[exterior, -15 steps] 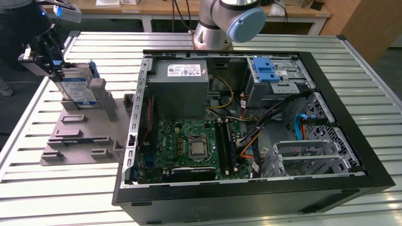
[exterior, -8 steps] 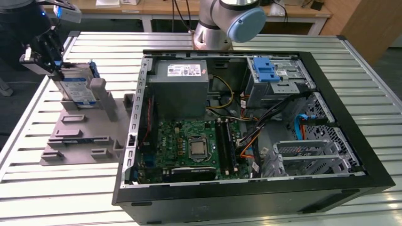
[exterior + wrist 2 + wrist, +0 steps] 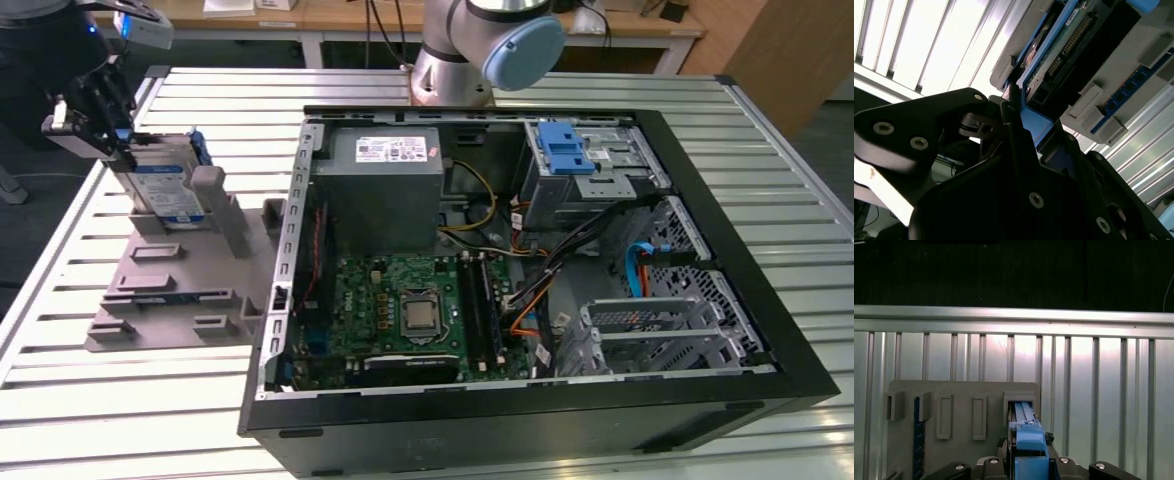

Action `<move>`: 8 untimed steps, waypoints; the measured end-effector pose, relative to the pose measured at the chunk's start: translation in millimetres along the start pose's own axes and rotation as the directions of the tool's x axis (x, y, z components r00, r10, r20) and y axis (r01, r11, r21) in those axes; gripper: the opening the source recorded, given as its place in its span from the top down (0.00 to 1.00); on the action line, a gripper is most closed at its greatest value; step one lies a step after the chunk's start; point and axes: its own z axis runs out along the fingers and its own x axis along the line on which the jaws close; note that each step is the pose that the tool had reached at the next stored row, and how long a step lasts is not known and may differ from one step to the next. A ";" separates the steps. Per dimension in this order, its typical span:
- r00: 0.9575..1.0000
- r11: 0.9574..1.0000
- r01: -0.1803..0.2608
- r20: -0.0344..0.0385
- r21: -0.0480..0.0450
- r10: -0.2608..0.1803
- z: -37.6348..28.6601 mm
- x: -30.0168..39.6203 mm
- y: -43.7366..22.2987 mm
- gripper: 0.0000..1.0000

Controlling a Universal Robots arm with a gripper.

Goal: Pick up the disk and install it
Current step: 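Pick up the disk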

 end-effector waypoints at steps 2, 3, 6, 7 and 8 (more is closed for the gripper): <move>1.000 1.000 0.000 0.000 0.000 0.000 0.0 0.0 0.0 0.64; 1.000 1.000 -0.003 0.000 0.000 0.003 0.0 0.0 0.0 0.64; 1.000 1.000 -0.012 0.000 0.000 0.012 0.1 0.0 0.0 0.64; 1.000 1.000 -0.015 -0.001 0.000 0.015 0.1 0.0 0.0 0.64; 1.000 1.000 -0.018 -0.001 0.000 0.018 0.1 0.0 0.0 0.64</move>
